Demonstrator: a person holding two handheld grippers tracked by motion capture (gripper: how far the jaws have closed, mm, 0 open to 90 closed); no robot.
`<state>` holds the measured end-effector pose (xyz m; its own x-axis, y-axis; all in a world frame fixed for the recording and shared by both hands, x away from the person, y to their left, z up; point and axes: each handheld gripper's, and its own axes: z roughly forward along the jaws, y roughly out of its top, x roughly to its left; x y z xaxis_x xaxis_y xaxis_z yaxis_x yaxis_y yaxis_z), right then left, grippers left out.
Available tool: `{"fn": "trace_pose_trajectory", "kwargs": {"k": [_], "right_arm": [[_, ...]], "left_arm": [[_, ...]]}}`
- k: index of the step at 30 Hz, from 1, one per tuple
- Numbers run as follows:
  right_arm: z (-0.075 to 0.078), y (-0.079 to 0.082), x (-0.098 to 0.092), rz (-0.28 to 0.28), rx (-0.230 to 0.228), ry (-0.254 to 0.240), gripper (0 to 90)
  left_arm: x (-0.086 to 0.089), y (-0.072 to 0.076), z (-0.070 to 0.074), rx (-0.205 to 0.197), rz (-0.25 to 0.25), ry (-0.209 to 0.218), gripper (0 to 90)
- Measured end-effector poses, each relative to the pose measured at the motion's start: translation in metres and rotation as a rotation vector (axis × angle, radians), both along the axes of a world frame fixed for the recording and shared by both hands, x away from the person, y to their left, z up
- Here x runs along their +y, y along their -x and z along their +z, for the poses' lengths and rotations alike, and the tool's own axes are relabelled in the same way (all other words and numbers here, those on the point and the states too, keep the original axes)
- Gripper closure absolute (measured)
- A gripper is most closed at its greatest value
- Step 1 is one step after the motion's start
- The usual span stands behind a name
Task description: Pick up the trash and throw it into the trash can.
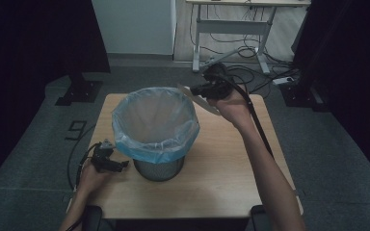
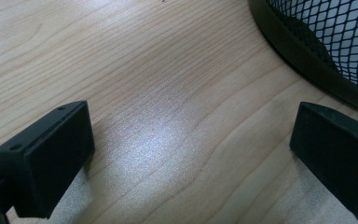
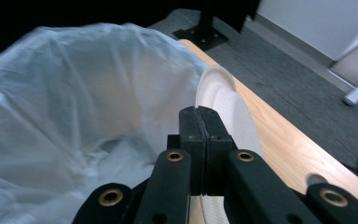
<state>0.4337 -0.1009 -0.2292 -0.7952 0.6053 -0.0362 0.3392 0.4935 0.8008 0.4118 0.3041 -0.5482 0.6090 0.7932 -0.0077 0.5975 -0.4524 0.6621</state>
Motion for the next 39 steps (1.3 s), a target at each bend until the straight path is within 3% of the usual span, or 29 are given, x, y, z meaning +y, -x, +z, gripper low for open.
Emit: {"fn": "trace_pose_trajectory", "kwargs": {"k": [6, 10, 17, 27, 32, 33, 34, 35, 37, 38, 39], "right_arm": [[0.000, 0.006, 0.040, 0.082, 0.004, 0.017, 89.1], [-0.004, 0.007, 0.056, 0.115, 0.016, 0.024, 89.0], [-0.021, 0.007, 0.094, 0.186, 0.058, 0.056, 88.1], [-0.048, 0.006, 0.130, 0.257, 0.130, 0.106, 86.4], [-0.056, 0.004, 0.137, 0.277, 0.165, 0.130, 83.2], [-0.057, 0.003, 0.138, 0.277, 0.163, 0.129, 66.0], [-0.057, 0.003, 0.137, 0.270, 0.149, 0.122, 58.7], [-0.057, 0.003, 0.137, 0.270, 0.149, 0.122, 58.7], [-0.054, 0.001, 0.133, 0.256, 0.134, 0.098, 41.9], [-0.054, 0.001, 0.133, 0.256, 0.134, 0.098, 41.9], [-0.052, -0.001, 0.129, 0.247, 0.127, 0.085, 35.4]], "left_arm": [[0.000, 0.000, 0.000, 0.000, 0.000, 0.000, 0.0], [0.000, 0.000, 0.000, 0.000, 0.000, 0.000, 0.0], [0.000, 0.000, 0.000, 0.000, 0.000, 0.001, 0.0], [0.000, 0.000, 0.000, 0.000, 0.000, 0.001, 0.0], [0.000, 0.000, 0.000, 0.000, 0.000, 0.001, 0.0], [0.000, 0.000, 0.000, 0.000, 0.000, 0.000, 0.0], [0.000, 0.000, 0.000, 0.000, 0.000, 0.001, 0.0], [0.000, 0.000, 0.000, 0.000, 0.000, 0.001, 0.0], [0.000, 0.000, 0.000, 0.001, -0.001, 0.000, 0.0], [0.000, 0.000, 0.000, 0.001, -0.001, 0.000, 0.0], [0.000, 0.000, 0.000, 0.001, 0.000, 0.000, 0.0]]}}
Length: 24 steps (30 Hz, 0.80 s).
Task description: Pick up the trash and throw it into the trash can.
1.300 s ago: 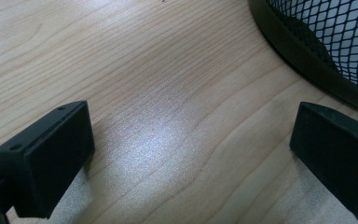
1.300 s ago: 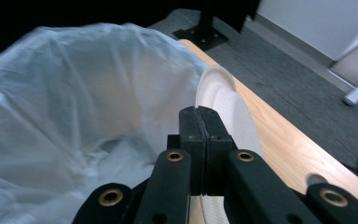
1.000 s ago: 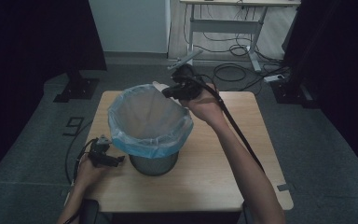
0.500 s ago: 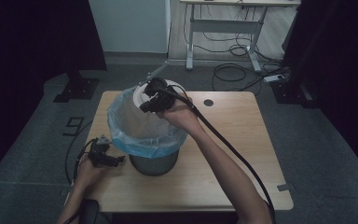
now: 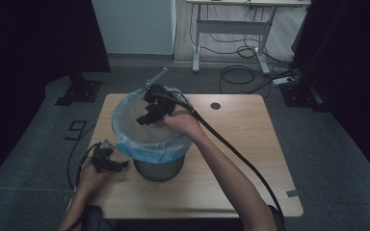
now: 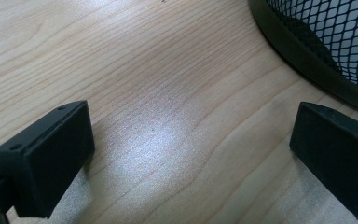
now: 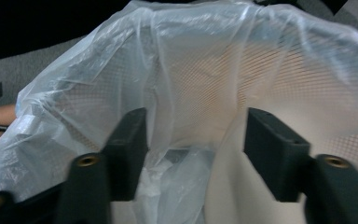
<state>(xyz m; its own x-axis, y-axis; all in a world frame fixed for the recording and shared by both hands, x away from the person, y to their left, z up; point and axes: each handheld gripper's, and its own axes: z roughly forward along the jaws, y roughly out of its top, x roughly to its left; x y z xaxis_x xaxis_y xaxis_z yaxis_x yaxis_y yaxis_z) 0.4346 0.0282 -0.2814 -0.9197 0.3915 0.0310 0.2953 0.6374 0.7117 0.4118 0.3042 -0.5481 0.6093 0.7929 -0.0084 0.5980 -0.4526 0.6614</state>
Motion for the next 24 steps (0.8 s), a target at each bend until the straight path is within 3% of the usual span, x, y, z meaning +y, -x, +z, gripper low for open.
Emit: {"fn": "trace_pose_trajectory", "kwargs": {"k": [1, 2, 5, 6, 11, 12, 16, 24], "right_arm": [[0.000, 0.000, 0.000, 0.000, 0.000, 0.000, 35.4], [0.002, -0.001, -0.004, -0.018, -0.014, -0.009, 26.2], [0.003, -0.003, -0.009, -0.036, -0.027, -0.009, 21.6], [0.004, -0.005, -0.014, -0.054, -0.034, -0.014, 14.5], [0.005, -0.008, -0.027, -0.095, -0.049, -0.002, 10.6], [0.005, -0.010, -0.035, -0.111, -0.052, -0.009, 3.6], [0.005, -0.012, -0.050, -0.161, -0.089, -0.015, 0.0], [0.003, -0.016, -0.079, -0.220, -0.119, -0.031, 0.0]], "left_arm": [[0.000, 0.000, 0.000, 0.000, 0.000, 0.000, 0.0], [0.000, 0.000, 0.000, 0.000, 0.000, 0.000, 0.0], [0.000, 0.000, 0.000, 0.000, 0.000, 0.000, 0.0], [0.000, 0.000, 0.000, 0.000, 0.000, 0.000, 0.0], [0.000, 0.000, 0.000, 0.000, 0.000, 0.000, 0.0], [0.000, 0.000, 0.000, 0.000, 0.000, 0.000, 0.0], [0.000, 0.000, 0.000, 0.000, 0.000, 0.000, 0.0], [0.000, 0.000, 0.000, 0.000, 0.000, 0.000, 0.0]]}}
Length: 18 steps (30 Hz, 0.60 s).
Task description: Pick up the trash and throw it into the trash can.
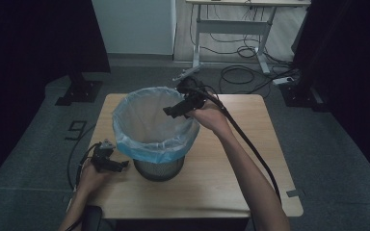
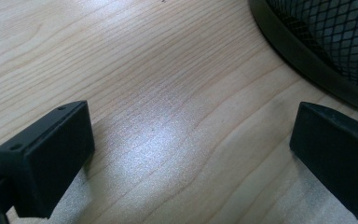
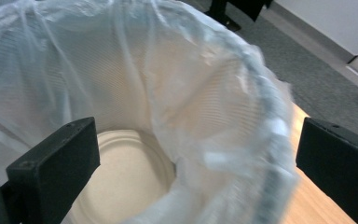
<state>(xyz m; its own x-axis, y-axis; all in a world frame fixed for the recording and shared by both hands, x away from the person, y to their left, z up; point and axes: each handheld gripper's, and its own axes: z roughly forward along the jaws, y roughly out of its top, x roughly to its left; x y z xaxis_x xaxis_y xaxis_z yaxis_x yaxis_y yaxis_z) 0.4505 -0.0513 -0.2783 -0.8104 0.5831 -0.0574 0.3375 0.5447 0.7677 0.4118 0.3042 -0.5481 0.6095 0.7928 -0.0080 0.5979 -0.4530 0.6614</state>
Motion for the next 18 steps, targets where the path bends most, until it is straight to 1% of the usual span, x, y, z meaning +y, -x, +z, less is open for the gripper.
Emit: {"fn": "trace_pose_trajectory", "kwargs": {"k": [1, 2, 3, 4, 5, 6, 7, 8, 9, 11, 14, 16, 17, 18], "right_arm": [[0.000, 0.000, 0.000, 0.000, 0.000, 0.000, 0.0], [-0.001, 0.000, -0.007, -0.009, -0.010, -0.003, 0.0], [-0.001, 0.000, -0.007, -0.009, -0.010, -0.003, 0.0], [-0.002, 0.000, -0.014, -0.020, -0.014, -0.003, 0.0], [-0.002, 0.000, -0.014, -0.020, -0.014, -0.003, 0.0], [-0.004, -0.001, -0.020, -0.029, -0.018, -0.010, 0.0], [-0.004, -0.001, -0.020, -0.029, -0.018, -0.010, 0.0], [-0.005, -0.001, -0.026, -0.041, -0.019, -0.012, 0.0], [-0.005, -0.001, -0.026, -0.041, -0.019, -0.012, 0.0], [-0.007, 0.000, -0.036, -0.056, -0.028, -0.019, 0.0], [-0.007, 0.000, -0.042, -0.070, -0.027, -0.024, 0.0], [-0.007, 0.001, -0.053, -0.086, -0.032, -0.028, 0.0], [-0.007, 0.001, -0.053, -0.086, -0.032, -0.028, 0.0], [-0.008, 0.001, -0.059, -0.095, -0.035, -0.027, 0.0]], "left_arm": [[0.000, 0.000, 0.000, 0.000, 0.000, 0.000, 0.0], [0.000, 0.000, 0.000, 0.000, 0.000, 0.000, 0.0], [0.000, 0.000, 0.000, 0.000, 0.000, 0.000, 0.0], [0.000, 0.000, 0.000, 0.000, 0.000, 0.000, 0.0], [0.000, 0.000, 0.000, 0.000, 0.000, 0.000, 0.0], [0.000, 0.000, 0.000, 0.000, 0.000, 0.000, 0.0], [0.000, 0.000, 0.000, 0.000, 0.000, 0.000, 0.0], [0.000, 0.000, 0.000, 0.000, 0.000, 0.000, 0.0], [0.000, 0.000, 0.000, 0.000, 0.000, 0.000, 0.0], [0.000, 0.000, 0.000, 0.000, 0.000, 0.000, 0.0], [0.000, 0.000, 0.000, 0.000, 0.000, 0.000, 0.0], [0.000, 0.000, 0.000, 0.000, 0.000, 0.000, 0.0], [0.000, 0.000, 0.000, 0.000, 0.000, 0.000, 0.0], [0.000, 0.000, 0.000, 0.000, 0.000, 0.000, 0.0]]}}
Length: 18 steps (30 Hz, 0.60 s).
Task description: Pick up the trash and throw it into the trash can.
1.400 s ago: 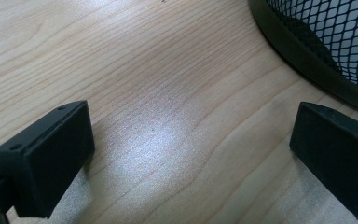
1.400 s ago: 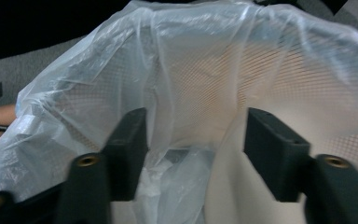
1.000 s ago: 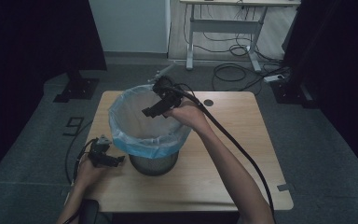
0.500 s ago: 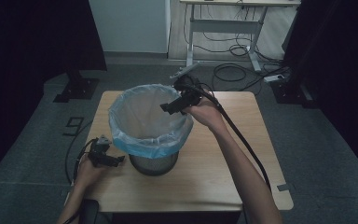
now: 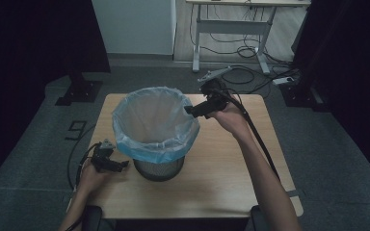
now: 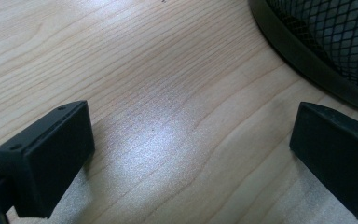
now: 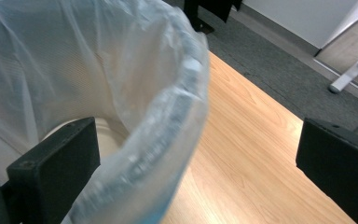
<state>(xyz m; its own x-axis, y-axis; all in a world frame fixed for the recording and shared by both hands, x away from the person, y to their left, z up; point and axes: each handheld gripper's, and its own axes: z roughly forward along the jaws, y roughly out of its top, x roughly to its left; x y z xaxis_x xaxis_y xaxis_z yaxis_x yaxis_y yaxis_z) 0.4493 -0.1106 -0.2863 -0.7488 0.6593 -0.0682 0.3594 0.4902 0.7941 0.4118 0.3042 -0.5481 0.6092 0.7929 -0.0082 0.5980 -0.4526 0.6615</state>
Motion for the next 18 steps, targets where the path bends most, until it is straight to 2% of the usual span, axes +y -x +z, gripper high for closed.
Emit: {"fn": "trace_pose_trajectory", "kwargs": {"k": [9, 18], "right_arm": [[-0.007, 0.001, -0.025, -0.036, -0.004, -0.007, 0.0], [-0.023, 0.004, -0.055, -0.078, -0.007, -0.022, 0.0]], "left_arm": [[0.000, 0.000, 0.000, 0.000, 0.000, 0.000, 0.0], [0.000, 0.000, 0.000, -0.001, 0.001, 0.000, 0.0]]}}
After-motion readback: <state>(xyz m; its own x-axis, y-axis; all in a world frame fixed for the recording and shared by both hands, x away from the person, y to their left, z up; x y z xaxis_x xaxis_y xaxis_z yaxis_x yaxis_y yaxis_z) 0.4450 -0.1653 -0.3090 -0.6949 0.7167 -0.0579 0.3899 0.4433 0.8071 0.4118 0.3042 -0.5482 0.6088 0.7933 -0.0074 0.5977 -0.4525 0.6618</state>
